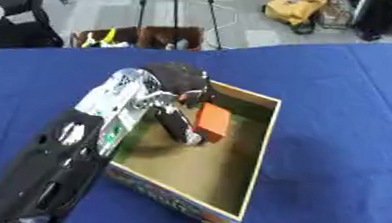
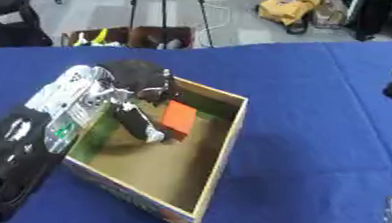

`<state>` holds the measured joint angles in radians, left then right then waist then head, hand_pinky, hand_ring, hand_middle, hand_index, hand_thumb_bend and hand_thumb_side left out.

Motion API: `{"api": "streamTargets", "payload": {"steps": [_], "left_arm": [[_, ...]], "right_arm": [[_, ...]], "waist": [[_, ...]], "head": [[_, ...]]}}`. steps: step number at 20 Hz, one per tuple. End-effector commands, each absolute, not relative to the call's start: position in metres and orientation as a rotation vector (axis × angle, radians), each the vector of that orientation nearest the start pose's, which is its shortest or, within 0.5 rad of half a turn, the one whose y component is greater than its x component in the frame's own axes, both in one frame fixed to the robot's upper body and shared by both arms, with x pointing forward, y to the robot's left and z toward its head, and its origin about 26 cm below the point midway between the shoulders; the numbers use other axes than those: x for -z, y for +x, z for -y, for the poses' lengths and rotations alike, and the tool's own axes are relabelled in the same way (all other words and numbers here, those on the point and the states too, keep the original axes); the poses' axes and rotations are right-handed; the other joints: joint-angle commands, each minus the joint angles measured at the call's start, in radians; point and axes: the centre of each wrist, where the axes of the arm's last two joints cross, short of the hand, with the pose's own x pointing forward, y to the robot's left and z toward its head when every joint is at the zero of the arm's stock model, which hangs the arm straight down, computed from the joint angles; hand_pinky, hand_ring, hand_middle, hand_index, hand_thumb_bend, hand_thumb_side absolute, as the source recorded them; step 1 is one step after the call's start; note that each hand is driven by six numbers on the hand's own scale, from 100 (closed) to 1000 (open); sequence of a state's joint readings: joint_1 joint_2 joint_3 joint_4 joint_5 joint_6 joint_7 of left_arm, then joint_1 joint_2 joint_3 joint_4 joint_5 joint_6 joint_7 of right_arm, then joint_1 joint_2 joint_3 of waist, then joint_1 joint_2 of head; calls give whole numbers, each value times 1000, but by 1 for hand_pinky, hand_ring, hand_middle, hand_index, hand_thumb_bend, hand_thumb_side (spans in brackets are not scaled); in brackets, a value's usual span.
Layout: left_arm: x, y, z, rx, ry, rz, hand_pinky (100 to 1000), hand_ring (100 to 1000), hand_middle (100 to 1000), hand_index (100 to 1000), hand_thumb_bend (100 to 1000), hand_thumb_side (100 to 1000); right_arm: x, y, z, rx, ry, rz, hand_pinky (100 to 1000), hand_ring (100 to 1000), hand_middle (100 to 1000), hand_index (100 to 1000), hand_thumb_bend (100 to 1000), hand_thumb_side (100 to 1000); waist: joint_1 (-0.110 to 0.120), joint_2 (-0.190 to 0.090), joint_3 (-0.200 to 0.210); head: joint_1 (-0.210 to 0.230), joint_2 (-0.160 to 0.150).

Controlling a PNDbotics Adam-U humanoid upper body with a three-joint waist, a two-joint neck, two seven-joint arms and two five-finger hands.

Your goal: Pick up objects on the table and place them in the box.

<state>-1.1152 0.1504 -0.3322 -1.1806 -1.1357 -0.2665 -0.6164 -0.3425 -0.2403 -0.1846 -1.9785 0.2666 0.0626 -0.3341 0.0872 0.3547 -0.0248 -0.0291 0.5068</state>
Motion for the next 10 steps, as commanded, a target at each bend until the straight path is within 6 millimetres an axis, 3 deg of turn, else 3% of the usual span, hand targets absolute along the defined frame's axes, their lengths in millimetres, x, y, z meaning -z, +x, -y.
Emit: {"api": "streamTargets", "payload": {"steps": [1, 5, 8, 10], "left_arm": [[-273, 438, -71, -2618, -1193, -1939, 171, 472, 404, 572, 100, 432], [-268, 440, -70, -2645, -1185, -1892, 204, 492, 435, 602, 100, 443], [-267, 440, -69, -2676, -1194, -1835, 273, 540, 511, 701, 100, 491], [-266, 440, -70, -2719, -1188, -1781, 366, 636, 681, 871, 100, 663]], "right_arm": [[-220, 301, 290, 115, -741, 2314, 702, 602, 528, 654, 494, 1000], [-221, 301, 290, 117, -741, 2314, 702, 602, 527, 654, 494, 1000], [-220, 301, 290, 116, -740, 2313, 702, 602, 528, 654, 494, 1000], [-220, 301, 290, 117, -742, 2311, 703, 602, 528, 654, 494, 1000]], "waist": [[-4, -18, -2], [-5, -19, -4], [-5, -21, -4], [-6, -23, -3]], "head": [[2, -16], [1, -18], [1, -17], [0, -16]]}}
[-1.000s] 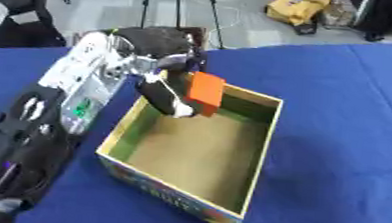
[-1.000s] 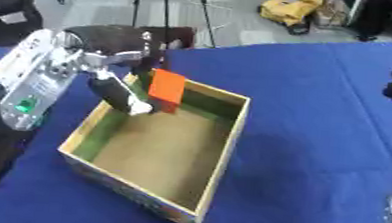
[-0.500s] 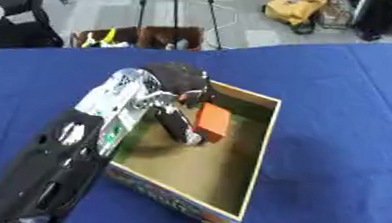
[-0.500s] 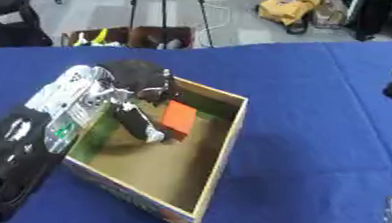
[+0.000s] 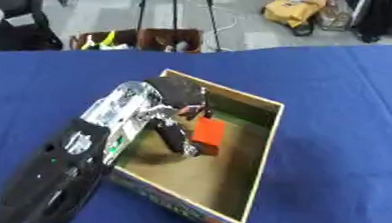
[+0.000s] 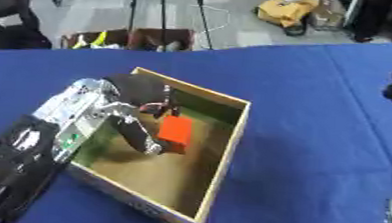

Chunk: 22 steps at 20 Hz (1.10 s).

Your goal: Pick up objects on the table and place them in the box.

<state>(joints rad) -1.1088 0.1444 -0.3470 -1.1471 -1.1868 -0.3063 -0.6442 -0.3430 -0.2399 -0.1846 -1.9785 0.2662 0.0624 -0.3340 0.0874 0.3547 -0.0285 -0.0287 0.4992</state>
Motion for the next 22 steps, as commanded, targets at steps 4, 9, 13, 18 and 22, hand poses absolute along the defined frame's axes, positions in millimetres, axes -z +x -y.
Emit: {"api": "streamTargets", "payload": {"steps": [4, 9, 13, 18, 22], "left_arm": [[-268, 438, -71, -2792, -1166, -1688, 559, 789, 897, 1000, 211, 906], [-281, 432, -78, -2762, -1231, -1714, 641, 844, 968, 1000, 368, 945], [-298, 425, -86, -2649, -1317, -1814, 645, 849, 971, 1000, 387, 937], [-328, 413, -108, -2512, -1329, -2003, 608, 825, 932, 1000, 378, 953], [-352, 397, -132, -2388, -1282, -2197, 550, 790, 880, 1000, 277, 954]], "right_arm": [[-219, 301, 290, 117, -744, 2307, 703, 602, 528, 654, 494, 1000], [-218, 301, 291, 117, -748, 2301, 703, 602, 528, 654, 493, 1000], [-218, 301, 291, 114, -747, 2298, 703, 602, 528, 654, 493, 1000], [-217, 300, 292, 114, -754, 2293, 704, 602, 528, 654, 492, 1000], [-216, 300, 294, 117, -763, 2289, 704, 602, 529, 654, 493, 1000]], "waist": [[-6, -26, 2], [-8, -29, 5], [-9, -31, 8], [-9, -36, 15], [-9, -39, 25]], "head": [[-4, -7], [-8, -7], [-12, -7], [-22, -1], [-35, 3]]}}
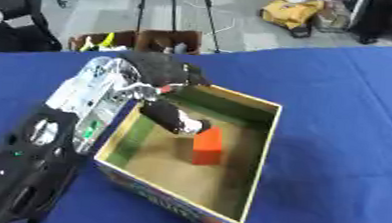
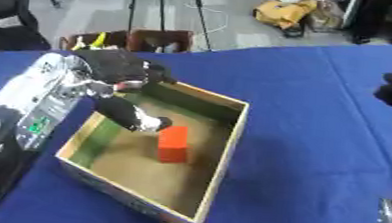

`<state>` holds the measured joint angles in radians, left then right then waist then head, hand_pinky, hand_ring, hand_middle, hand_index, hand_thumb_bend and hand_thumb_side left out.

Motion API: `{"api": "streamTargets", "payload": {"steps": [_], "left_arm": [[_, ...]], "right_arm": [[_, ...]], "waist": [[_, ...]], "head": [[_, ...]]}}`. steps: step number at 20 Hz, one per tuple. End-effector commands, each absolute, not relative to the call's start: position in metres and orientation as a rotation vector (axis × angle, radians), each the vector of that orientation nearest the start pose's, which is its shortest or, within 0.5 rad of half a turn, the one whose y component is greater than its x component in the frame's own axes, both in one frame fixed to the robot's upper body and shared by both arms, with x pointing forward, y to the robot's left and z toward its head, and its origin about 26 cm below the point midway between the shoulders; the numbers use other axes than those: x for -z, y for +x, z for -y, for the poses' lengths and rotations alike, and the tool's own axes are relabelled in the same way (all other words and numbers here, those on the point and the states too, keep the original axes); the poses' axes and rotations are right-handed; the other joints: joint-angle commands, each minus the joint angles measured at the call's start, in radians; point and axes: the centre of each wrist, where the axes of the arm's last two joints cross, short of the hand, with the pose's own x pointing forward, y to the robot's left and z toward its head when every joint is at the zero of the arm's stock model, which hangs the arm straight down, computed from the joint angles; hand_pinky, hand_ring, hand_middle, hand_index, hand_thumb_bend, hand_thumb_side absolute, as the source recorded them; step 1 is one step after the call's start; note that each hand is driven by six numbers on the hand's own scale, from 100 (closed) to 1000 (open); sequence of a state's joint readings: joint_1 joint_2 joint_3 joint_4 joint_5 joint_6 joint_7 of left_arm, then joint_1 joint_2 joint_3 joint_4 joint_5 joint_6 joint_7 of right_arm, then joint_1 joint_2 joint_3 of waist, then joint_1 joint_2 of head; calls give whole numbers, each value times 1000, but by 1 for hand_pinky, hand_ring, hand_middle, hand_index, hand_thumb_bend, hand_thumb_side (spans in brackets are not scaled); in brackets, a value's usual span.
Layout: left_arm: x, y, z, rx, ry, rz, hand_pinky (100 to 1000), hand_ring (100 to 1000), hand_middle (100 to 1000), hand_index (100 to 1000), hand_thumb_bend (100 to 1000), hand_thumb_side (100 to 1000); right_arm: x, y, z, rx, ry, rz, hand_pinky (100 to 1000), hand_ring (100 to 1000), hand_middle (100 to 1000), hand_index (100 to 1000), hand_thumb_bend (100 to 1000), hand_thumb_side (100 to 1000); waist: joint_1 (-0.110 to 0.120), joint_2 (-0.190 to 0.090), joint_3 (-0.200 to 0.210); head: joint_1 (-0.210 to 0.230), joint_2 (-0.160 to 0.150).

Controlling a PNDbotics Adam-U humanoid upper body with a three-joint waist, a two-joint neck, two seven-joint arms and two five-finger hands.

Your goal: Pick up objects on the table and place them in the box.

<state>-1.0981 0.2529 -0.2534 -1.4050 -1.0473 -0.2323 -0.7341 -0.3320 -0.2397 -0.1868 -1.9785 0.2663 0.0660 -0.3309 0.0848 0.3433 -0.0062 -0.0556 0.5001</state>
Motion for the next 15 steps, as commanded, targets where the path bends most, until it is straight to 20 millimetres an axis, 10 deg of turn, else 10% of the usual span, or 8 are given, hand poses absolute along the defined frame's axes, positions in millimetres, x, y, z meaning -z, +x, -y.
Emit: {"api": "streamTargets", "payload": {"steps": [1, 3, 15], "left_arm": [[-356, 393, -138, -2361, -1264, -2243, 523, 775, 861, 991, 234, 954], [-361, 382, -151, -2288, -1210, -2355, 452, 731, 810, 954, 100, 935], [-337, 307, -221, -1774, -935, -3008, 311, 615, 690, 887, 100, 977]], "right_arm": [[-216, 300, 294, 118, -765, 2289, 704, 602, 529, 654, 493, 1000], [-216, 299, 295, 122, -771, 2288, 704, 602, 529, 654, 493, 1000], [-220, 299, 298, 152, -795, 2300, 703, 602, 529, 654, 496, 1000]], "waist": [[-7, -28, 5], [-8, -27, 10], [-34, -7, 54]], "head": [[-11, 2], [-19, 2], [-63, 3]]}}
